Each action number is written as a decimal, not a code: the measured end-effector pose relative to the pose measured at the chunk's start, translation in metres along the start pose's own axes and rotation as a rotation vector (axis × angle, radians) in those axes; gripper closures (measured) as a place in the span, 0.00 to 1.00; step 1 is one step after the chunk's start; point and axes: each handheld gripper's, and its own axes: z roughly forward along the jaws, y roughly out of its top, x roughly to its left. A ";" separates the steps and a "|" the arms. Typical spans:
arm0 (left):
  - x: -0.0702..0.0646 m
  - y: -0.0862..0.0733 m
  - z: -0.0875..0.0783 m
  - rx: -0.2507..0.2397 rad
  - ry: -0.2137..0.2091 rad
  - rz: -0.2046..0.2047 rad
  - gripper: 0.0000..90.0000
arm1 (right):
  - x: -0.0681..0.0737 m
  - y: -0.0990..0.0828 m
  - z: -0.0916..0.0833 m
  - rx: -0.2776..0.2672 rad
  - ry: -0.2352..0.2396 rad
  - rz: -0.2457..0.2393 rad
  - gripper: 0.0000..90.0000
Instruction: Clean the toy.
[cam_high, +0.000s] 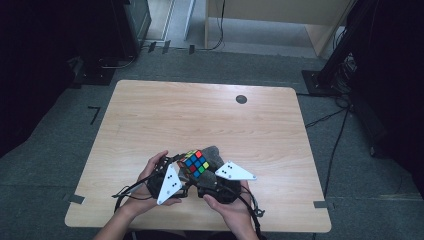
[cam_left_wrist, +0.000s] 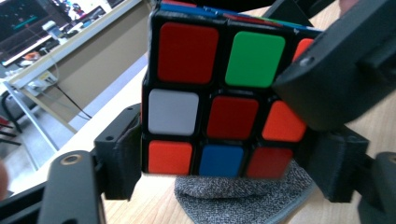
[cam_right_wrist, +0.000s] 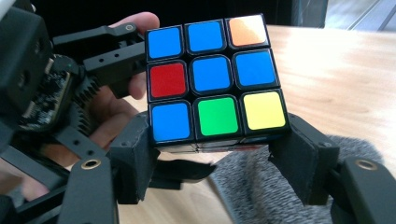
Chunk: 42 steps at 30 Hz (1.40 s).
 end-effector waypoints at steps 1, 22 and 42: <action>0.000 0.000 0.000 0.004 0.002 0.008 0.34 | 0.000 0.000 0.001 0.007 0.005 0.015 0.38; 0.050 -0.033 -0.012 -0.016 -0.072 -0.321 0.37 | -0.041 -0.017 0.007 0.088 -0.036 0.025 0.59; 0.050 -0.032 -0.009 -0.006 -0.128 -0.378 0.37 | -0.076 -0.029 0.001 0.094 -0.284 -0.029 0.42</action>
